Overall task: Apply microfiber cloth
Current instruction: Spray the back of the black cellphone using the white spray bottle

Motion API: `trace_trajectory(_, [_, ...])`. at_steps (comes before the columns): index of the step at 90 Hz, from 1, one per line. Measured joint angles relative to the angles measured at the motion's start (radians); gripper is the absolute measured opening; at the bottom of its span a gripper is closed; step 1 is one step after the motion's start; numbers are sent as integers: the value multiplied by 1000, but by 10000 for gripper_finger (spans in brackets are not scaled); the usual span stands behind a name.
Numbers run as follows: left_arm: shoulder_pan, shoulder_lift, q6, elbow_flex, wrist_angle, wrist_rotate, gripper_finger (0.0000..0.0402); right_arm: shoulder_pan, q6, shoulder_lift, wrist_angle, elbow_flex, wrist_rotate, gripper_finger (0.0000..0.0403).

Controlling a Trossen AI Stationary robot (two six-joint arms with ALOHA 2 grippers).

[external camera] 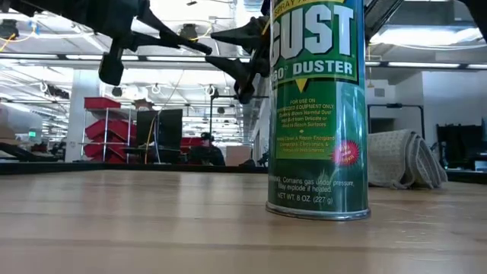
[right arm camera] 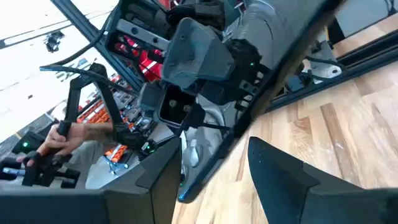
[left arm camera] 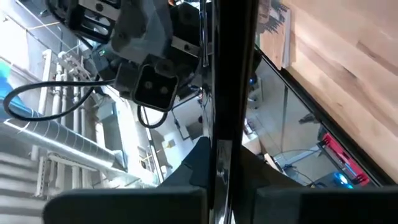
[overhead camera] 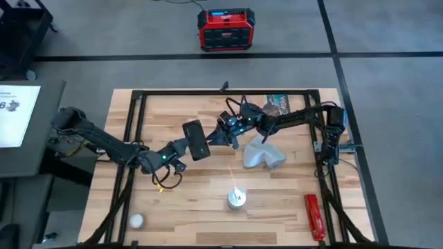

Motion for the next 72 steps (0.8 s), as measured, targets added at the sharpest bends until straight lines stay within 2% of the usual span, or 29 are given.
trace_trajectory(47, [1, 0, 3, 0, 0, 0, 3, 47, 27, 0, -1, 13, 58, 162])
trace_trajectory(72, [2, -1, 2, 1, 4, 4, 3, 56, 6, 0, -76, 61, 68, 159])
